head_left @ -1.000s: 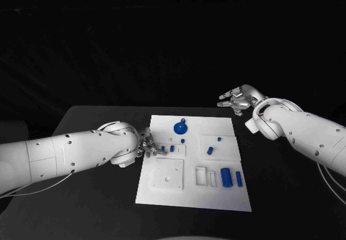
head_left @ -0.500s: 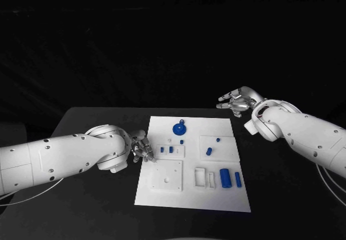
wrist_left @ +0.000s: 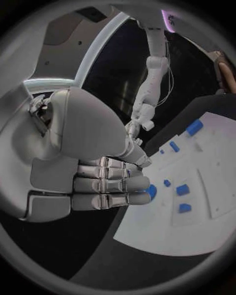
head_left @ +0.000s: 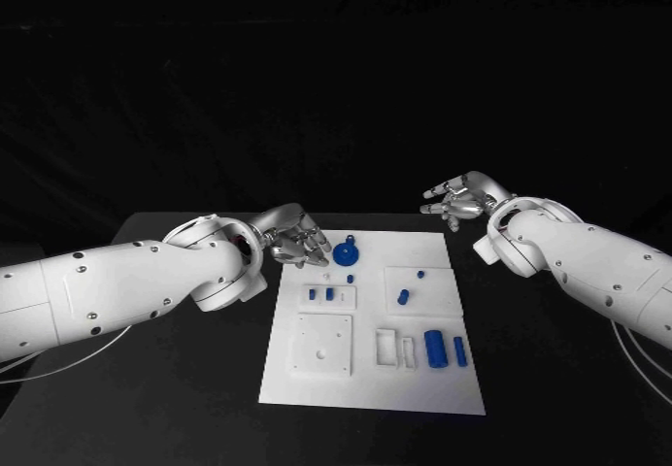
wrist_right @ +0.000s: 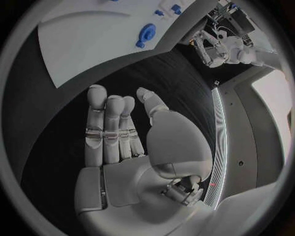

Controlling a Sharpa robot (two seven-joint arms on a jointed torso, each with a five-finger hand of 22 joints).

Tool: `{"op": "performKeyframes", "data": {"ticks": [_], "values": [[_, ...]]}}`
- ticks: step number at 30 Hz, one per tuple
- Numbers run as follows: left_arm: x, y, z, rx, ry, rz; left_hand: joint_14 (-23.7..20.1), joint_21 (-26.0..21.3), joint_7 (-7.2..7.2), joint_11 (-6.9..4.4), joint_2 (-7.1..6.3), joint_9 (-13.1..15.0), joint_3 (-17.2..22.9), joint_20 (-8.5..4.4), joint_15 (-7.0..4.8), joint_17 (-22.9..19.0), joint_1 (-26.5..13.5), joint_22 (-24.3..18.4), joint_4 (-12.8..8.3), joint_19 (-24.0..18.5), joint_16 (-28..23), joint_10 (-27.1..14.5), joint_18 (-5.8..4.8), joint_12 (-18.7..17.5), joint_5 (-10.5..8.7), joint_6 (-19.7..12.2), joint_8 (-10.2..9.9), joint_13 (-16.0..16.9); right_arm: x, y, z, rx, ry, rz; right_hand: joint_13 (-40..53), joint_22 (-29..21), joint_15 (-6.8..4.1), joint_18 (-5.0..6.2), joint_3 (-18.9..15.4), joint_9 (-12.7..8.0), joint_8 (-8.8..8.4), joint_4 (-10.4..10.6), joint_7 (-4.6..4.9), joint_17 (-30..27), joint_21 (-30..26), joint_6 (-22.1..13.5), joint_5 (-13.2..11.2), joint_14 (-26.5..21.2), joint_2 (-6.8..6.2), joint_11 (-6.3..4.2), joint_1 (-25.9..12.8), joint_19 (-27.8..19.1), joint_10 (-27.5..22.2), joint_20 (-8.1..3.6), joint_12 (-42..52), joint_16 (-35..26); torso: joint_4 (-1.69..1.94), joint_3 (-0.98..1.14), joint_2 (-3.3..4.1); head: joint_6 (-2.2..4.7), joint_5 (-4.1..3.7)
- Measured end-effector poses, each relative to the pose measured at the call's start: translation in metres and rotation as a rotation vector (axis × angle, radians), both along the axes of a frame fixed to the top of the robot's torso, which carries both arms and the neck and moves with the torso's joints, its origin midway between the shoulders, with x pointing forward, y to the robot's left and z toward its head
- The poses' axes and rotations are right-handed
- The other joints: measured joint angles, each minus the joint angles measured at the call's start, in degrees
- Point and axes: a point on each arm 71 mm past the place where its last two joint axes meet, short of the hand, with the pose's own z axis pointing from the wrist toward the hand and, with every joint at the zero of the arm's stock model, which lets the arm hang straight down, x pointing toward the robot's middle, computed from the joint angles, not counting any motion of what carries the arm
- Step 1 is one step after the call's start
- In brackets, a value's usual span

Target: Assemble the parts on the task board

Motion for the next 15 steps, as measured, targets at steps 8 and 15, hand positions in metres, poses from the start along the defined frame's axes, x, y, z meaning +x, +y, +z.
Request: {"op": "performKeyframes", "data": {"ticks": [8,15], "values": [[0.018,-0.03,0.003,0.025,-0.119,-0.098,0.4,-0.9,-0.23,1.32,-0.56,-3.9,0.3,1.04,0.84,-0.9,0.0,0.7,-0.3,0.2,-2.1,-4.3,0.89,0.0,-1.65,-3.1,0.0,-0.1,0.001,0.001,0.001,0.059,-0.01,-0.007,-26.1,-18.4,4.74,0.09,4.9,-0.2,0.0,-0.4,1.88,-17.1,-13.2,-0.5,-3.3,-8.9,0.09,3.48,-1.0,-11.6,-3.9,4.33,-21.7,-21.8,-0.05,0.01,0.06,0.38,-0.02],[0.032,-0.045,-0.013,0.121,-0.149,-0.163,3.1,-0.6,-0.44,1.54,-1.84,-5.4,0.3,0.82,0.42,-0.3,-0.1,1.6,-0.3,2.7,-1.0,-6.2,1.78,0.0,-1.74,-3.3,0.0,-0.1,0.001,0.001,0.003,0.16,-0.016,-0.009,-45.8,-48.5,10.08,0.93,10.5,-0.4,0.0,-0.8,2.2,-40.0,-13.2,-0.5,-2.9,-13.2,0.09,7.07,-1.0,-22.4,-5.1,10.83,-33.1,-38.9,-0.15,-0.03,0.17,0.49,0.01]]}}
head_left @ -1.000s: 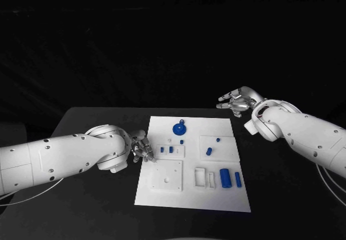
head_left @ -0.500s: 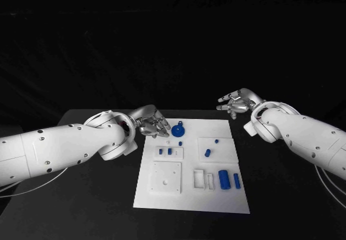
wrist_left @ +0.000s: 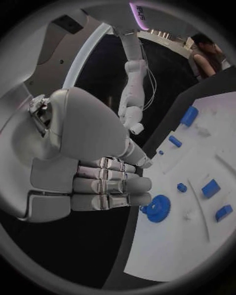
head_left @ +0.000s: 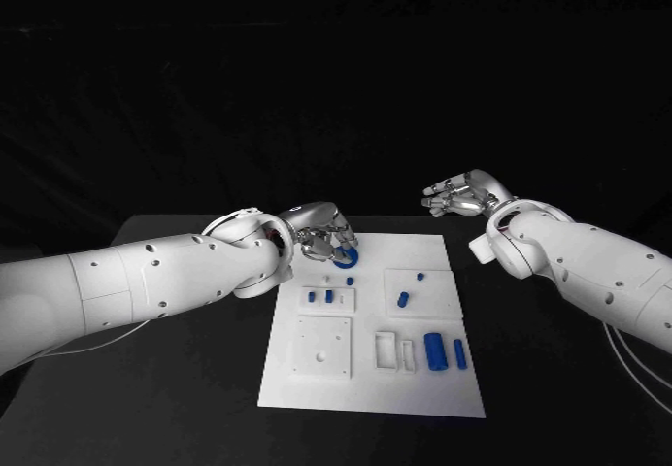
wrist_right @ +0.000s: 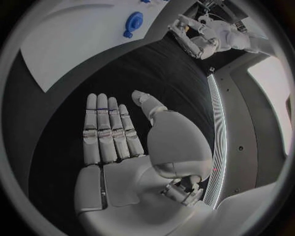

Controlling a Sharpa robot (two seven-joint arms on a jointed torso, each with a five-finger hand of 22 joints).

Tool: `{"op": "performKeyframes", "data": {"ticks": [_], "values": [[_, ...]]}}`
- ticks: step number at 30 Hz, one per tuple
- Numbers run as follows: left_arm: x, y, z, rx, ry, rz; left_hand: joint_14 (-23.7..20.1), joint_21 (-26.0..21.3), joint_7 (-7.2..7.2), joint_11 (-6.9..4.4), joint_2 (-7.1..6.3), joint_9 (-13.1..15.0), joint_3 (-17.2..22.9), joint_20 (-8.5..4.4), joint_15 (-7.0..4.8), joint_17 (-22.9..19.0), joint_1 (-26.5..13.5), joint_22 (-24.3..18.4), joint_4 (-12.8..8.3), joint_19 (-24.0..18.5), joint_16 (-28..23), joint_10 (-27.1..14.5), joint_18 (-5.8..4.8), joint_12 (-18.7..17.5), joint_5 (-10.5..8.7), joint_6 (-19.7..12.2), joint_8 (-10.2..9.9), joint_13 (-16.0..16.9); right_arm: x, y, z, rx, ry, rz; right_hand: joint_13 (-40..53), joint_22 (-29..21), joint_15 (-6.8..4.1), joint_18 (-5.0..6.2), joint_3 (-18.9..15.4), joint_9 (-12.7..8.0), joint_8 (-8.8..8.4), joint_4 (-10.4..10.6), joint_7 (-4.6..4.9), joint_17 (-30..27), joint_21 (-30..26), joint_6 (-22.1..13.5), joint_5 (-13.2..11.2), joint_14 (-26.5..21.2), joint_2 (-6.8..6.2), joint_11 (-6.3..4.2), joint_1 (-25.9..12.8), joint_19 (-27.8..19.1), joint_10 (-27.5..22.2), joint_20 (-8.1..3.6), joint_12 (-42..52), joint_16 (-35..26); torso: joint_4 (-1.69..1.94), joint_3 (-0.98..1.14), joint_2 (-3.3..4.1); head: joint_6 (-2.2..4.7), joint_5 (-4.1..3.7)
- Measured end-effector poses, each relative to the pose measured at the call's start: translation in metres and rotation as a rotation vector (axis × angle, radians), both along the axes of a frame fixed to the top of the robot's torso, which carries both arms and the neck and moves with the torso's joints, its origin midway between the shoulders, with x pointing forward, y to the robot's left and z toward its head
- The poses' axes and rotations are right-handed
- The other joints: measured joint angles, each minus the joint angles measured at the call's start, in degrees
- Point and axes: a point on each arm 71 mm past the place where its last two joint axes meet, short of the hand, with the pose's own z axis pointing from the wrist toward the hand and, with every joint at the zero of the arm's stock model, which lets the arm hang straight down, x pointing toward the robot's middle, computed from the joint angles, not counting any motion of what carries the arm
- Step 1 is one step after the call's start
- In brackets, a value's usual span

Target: Assemble the parts on the task board

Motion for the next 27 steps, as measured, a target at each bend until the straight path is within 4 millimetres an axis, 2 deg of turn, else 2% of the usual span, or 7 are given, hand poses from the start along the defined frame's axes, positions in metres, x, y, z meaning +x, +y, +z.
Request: {"op": "performKeyframes", "data": {"ticks": [4,10,11,13,15,21,27], "values": [[0.003,-0.006,-0.01,0.06,-0.013,-0.035,1.2,1.1,-0.2,0.04,-0.32,-0.2,0.0,-0.4,-0.24,1.3,-0.2,1.4,0.0,1.2,2.5,-1.0,0.01,0.0,0.0,-0.2,0.0,0.0,0.0,0.001,0.001,0.057,-0.004,0.005,-0.2,-11.3,0.43,0.42,1.0,0.0,0.0,0.2,0.0,-7.5,0.0,0.0,0.0,-0.6,-0.03,0.29,0.0,0.5,-1.8,1.42,0.0,-0.3,-0.05,-0.07,0.06,0.03,0.0],[0.006,-0.015,-0.022,0.142,-0.036,-0.083,1.2,2.7,-0.29,0.09,-1.39,-0.2,0.1,-0.48,-0.24,2.8,-0.2,4.9,0.1,1.8,6.9,-1.9,0.0,0.0,0.0,-0.3,0.0,0.0,0.0,0.003,0.002,0.126,-0.009,0.014,-0.2,-17.9,1.24,0.41,1.2,-0.1,0.0,0.4,0.66,-8.7,0.0,-0.9,0.0,-3.5,-0.39,1.14,0.4,-1.0,-4.2,3.05,0.0,-0.3,-0.07,-0.15,0.13,-0.02,-0.12],[0.006,-0.016,-0.024,0.153,-0.039,-0.09,1.2,2.9,-0.4,0.12,-1.56,-0.2,0.1,-0.49,-0.24,2.8,-0.4,5.3,0.1,1.8,7.3,-2.4,0.0,0.0,0.0,-0.4,0.0,0.0,0.0,0.003,0.002,0.135,-0.009,0.015,-0.2,-18.5,1.3,0.41,1.1,-0.2,0.0,0.4,0.7,-8.7,0.0,-1.4,0.0,-4.0,-0.39,1.28,0.4,-1.3,-4.5,3.37,0.0,-0.3,-0.07,-0.17,0.13,-0.05,-0.12],[0.007,-0.018,-0.026,0.176,-0.044,-0.103,1.4,2.9,-0.4,0.12,-1.56,-0.2,-0.2,-0.49,-0.44,1.7,-0.4,6.1,0.4,1.8,7.5,-2.9,0.0,0.0,0.0,-0.4,0.0,0.0,0.0,0.004,0.003,0.153,-0.01,0.016,-0.2,-19.0,1.56,1.27,0.6,-0.2,0.0,0.2,0.79,-8.7,0.0,-2.1,0.0,-4.4,-0.27,1.57,0.5,-1.9,-4.7,3.92,0.0,-0.3,-0.07,-0.18,0.13,-0.15,-0.13],[0.007,-0.019,-0.029,0.195,-0.046,-0.112,1.5,3.3,-0.4,0.12,-1.74,-0.2,-0.3,-0.5,-0.55,0.3,-0.2,7.5,0.7,1.8,9.4,-2.9,0.01,0.0,0.0,-0.4,0.0,0.0,0.0,0.004,0.003,0.166,-0.011,0.018,-0.2,-19.1,1.56,1.28,0.0,-0.2,0.0,0.2,0.91,-8.7,0.0,-2.2,0.2,-4.4,-0.01,1.57,0.8,-2.2,-4.7,4.24,0.0,-0.3,-0.06,-0.18,0.13,-0.2,-0.13],[0.007,-0.021,-0.037,0.237,-0.048,-0.131,1.6,3.6,-0.07,-0.04,-1.75,-0.2,0.3,-0.79,-0.66,-1.9,-0.1,9.6,0.9,2.3,13.6,-2.7,0.0,0.0,0.87,-0.1,0.0,0.0,0.001,0.005,0.003,0.195,-0.012,0.02,-0.2,-19.1,1.92,1.28,-0.7,-0.2,0.0,0.0,1.25,-8.7,0.0,-3.3,0.2,-4.7,-0.01,1.79,0.8,-2.2,-5.0,4.24,-0.2,-0.3,0.01,-0.13,0.04,-0.3,-0.13],[0.009,-0.022,-0.041,0.256,-0.059,-0.139,1.7,4.2,0.02,-0.21,-1.74,-0.3,1.6,-0.81,-0.74,-2.9,-0.1,9.6,0.5,2.5,14.9,-2.8,0.01,0.0,1.1,0.0,0.0,0.0,0.0,0.006,0.004,0.209,-0.014,0.021,-0.2,-19.1,2.22,1.28,-2.1,-0.3,0.0,-0.1,1.66,-8.7,0.0,-4.8,0.7,-5.0,0.38,2.29,1.2,-2.6,-5.5,4.16,-0.2,-0.3,0.01,-0.11,0.0,-0.43,0.01]]}}
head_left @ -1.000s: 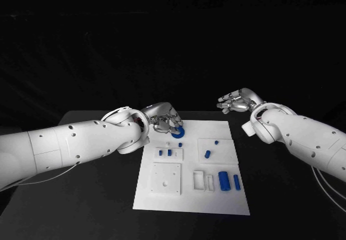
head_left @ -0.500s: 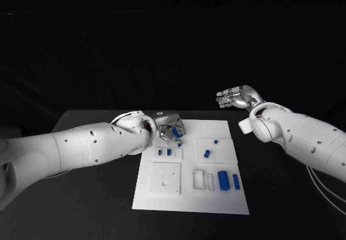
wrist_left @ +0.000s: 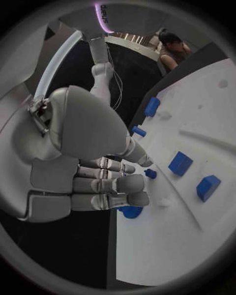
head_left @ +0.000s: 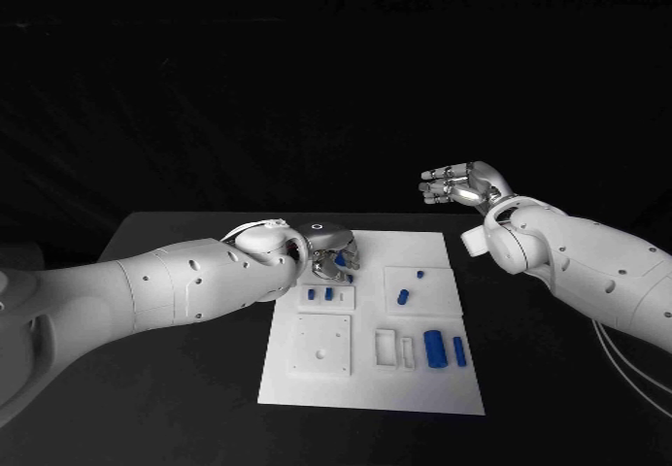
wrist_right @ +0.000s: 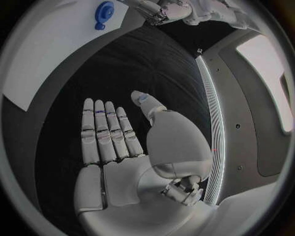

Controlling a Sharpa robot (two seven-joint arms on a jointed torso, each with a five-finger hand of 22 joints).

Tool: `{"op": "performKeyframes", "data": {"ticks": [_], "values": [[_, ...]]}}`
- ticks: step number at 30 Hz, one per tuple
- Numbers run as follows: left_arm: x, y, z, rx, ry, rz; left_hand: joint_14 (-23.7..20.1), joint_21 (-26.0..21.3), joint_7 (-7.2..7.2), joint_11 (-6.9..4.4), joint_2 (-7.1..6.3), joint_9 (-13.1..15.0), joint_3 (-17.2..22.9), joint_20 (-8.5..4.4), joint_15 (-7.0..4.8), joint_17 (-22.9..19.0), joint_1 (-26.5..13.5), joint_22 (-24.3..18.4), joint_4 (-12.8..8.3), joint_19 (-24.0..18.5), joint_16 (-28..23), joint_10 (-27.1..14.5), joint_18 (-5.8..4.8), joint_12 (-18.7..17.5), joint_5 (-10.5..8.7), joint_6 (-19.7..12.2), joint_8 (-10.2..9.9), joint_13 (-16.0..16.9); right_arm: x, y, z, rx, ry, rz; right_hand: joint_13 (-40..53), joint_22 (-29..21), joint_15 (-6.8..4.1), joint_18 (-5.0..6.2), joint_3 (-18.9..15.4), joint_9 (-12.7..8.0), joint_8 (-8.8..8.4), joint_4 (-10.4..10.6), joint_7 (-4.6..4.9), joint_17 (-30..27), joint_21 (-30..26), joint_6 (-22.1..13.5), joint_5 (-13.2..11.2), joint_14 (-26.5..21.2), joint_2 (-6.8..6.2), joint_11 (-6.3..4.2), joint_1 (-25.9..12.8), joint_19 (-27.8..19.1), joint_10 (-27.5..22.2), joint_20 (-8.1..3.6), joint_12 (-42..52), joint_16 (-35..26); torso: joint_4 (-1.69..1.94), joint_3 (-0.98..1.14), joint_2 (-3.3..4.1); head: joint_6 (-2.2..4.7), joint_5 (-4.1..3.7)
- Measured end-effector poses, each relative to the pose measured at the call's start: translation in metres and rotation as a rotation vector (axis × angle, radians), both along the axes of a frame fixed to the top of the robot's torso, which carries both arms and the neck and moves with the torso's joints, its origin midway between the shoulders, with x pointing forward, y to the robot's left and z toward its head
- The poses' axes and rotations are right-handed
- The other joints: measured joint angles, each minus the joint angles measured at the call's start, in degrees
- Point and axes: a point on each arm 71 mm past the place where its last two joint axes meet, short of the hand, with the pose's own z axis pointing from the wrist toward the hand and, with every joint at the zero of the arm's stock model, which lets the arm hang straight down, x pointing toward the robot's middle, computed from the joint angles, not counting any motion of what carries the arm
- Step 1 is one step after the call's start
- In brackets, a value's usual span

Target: Assemble the parts on the task board

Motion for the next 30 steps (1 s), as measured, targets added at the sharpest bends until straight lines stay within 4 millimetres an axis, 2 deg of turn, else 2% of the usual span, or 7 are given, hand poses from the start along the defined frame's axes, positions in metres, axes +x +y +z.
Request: {"op": "performKeyframes", "data": {"ticks": [7,10,19,30], "values": [[0.002,-0.001,-0.002,0.011,-0.01,-0.004,0.4,0.7,0.01,-0.08,0.0,0.0,1.6,0.0,-0.02,-0.5,0.0,0.0,-0.3,0.0,1.1,-0.1,0.02,0.0,0.13,0.0,0.0,0.0,0.0,0.001,0.001,0.002,-0.004,0.005,0.0,0.0,0.0,-0.01,-0.1,0.0,0.0,-0.1,0.01,-0.1,0.0,0.0,0.3,0.0,0.0,0.0,0.0,-0.1,0.0,0.07,0.0,0.0,-0.01,0.03,-0.02,-0.01,0.15],[0.003,-0.003,-0.004,0.014,-0.01,-0.007,0.6,1.3,0.23,-0.24,0.0,0.0,2.9,0.0,0.03,-0.7,0.0,0.0,-0.4,0.0,1.5,0.7,0.88,-0.3,0.24,0.7,0.0,-0.1,-0.001,0.003,0.001,0.001,-0.007,0.012,0.0,0.0,0.14,0.0,-0.2,0.0,0.0,-0.2,0.01,-0.1,0.0,0.0,0.3,-0.1,0.0,0.0,0.0,-0.2,0.0,-0.05,0.0,0.0,-0.01,0.03,0.0,-0.04,0.18],[0.003,-0.005,-0.008,0.02,-0.008,-0.012,1.4,2.9,0.19,-0.57,-0.28,-0.1,5.4,0.0,-0.2,-1.0,-0.8,0.0,-0.6,0.0,2.4,2.3,0.93,-0.3,0.45,1.0,0.0,0.0,-0.001,0.005,0.002,-0.006,-0.012,0.022,0.0,0.0,0.15,0.0,-0.4,0.0,0.0,-0.1,0.01,0.0,0.0,0.0,0.3,-0.2,0.0,0.0,0.0,-0.3,0.0,-0.13,0.0,0.0,-0.03,0.01,0.02,-0.2,0.24],[0.003,-0.004,-0.014,0.027,0.005,-0.011,1.6,3.8,0.39,-0.7,-0.12,-0.1,5.8,0.0,0.0,-1.0,-1.1,0.0,-0.6,0.0,2.9,2.6,0.92,-0.3,0.45,1.2,0.0,0.0,-0.001,0.005,0.002,-0.01,-0.015,0.027,0.0,0.0,0.15,0.0,-0.6,0.0,0.0,-0.3,0.01,0.0,0.0,0.0,0.3,-0.2,0.0,-0.01,0.0,-0.3,-0.4,-0.13,0.0,0.0,-0.01,0.0,0.01,-0.35,0.09]]}}
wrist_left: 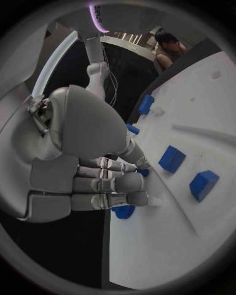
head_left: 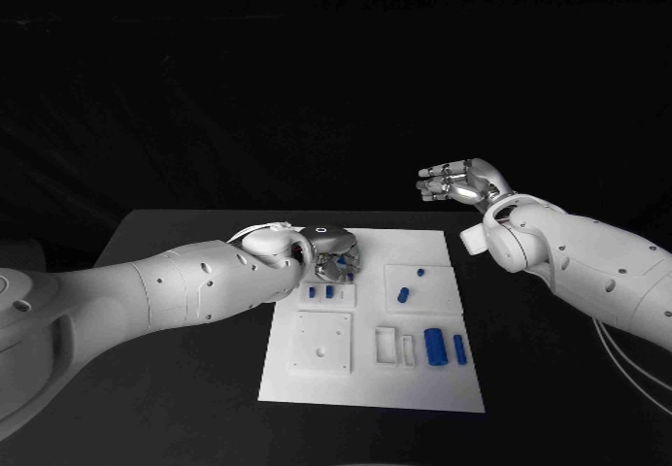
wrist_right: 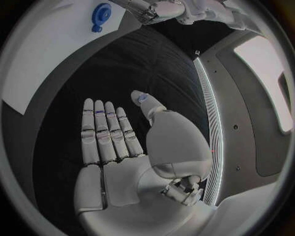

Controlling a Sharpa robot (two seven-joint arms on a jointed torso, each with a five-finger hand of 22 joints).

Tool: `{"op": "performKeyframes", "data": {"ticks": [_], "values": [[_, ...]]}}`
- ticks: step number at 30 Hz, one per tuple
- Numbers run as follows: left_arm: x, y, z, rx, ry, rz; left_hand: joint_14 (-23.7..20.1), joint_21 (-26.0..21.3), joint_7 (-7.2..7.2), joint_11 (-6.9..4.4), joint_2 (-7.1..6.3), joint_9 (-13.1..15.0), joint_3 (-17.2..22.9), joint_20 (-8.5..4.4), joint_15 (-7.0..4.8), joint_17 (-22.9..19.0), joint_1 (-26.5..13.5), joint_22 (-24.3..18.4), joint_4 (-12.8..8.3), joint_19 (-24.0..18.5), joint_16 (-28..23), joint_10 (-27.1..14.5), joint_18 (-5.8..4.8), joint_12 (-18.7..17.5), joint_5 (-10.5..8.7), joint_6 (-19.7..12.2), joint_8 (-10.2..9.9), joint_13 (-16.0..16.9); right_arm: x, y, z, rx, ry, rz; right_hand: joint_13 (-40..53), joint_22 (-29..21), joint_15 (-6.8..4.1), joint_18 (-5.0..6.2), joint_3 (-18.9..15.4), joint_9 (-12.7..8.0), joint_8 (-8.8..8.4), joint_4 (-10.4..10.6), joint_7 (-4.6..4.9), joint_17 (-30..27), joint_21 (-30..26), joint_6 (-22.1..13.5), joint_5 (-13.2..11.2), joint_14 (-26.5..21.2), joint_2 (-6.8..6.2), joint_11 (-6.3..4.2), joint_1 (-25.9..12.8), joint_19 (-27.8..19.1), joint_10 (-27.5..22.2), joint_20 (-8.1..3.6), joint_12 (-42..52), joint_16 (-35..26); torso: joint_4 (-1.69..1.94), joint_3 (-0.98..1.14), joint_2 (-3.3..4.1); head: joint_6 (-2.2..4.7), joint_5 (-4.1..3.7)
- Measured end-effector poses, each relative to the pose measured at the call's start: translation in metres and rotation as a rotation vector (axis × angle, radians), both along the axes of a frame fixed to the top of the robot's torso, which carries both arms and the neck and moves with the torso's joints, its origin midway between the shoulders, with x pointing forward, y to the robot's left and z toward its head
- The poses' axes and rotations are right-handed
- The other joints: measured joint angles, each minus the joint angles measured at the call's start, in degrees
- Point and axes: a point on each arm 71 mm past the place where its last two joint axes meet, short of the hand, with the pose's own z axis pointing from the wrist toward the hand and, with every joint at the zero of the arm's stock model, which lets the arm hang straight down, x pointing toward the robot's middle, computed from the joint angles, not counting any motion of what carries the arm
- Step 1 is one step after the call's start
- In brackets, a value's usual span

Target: Assemble the parts on the task board

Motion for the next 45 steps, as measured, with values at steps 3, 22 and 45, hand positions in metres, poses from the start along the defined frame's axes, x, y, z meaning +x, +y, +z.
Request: {"op": "performKeyframes", "data": {"ticks": [3,22,45], "values": [[0.0004,0.0006,-0.0004,0.002,0.001,0.002,0.0,0.3,0.0,0.0,-0.22,0.0,0.0,0.0,0.0,0.0,-0.2,0.0,0.0,0.0,0.0,0.0,-0.01,0.0,0.0,0.0,0.0,0.0,-0.0001,-0.0001,0.0,-0.001,0.0,0.001,0.0,0.0,0.0,0.0,0.0,0.0,0.0,0.0,0.17,0.0,0.0,-0.2,0.0,0.0,0.0,0.0,0.0,0.0,0.0,0.0,0.0,0.0,0.0,0.0,0.0,-0.03,-0.04],[0.0015,0.0004,-0.0033,0.01,0.009,0.006,0.9,1.8,0.01,-0.56,1.17,0.0,0.9,0.0,-0.24,0.0,-0.5,0.0,0.2,0.0,0.9,3.0,-0.02,0.0,0.22,2.5,0.0,0.0,-0.0003,0.0005,0.0001,-0.002,0.001,0.007,0.0,0.0,-0.01,-0.01,-0.4,0.0,0.0,-0.1,0.19,0.0,0.0,-0.2,0.0,0.0,0.0,0.0,0.0,0.0,0.0,0.0,0.0,0.0,0.0,0.03,-0.03,-0.1,-0.2],[0.001,0.0073,-0.005,-0.014,-0.007,0.018,2.3,3.7,-0.11,-1.33,4.07,0.0,1.2,0.0,-0.18,0.0,0.0,0.0,-1.2,0.0,1.3,6.5,-0.08,-0.1,-0.9,6.0,-0.5,-0.1,-0.0008,0.0016,0.0003,-0.009,0.0,0.018,0.0,0.0,0.0,-0.01,-0.7,0.0,0.0,0.1,0.18,0.0,0.0,-0.2,0.2,0.0,0.0,0.0,0.0,0.0,0.0,0.0,0.0,0.0,0.01,0.04,-0.03,-0.04,-0.29]]}}
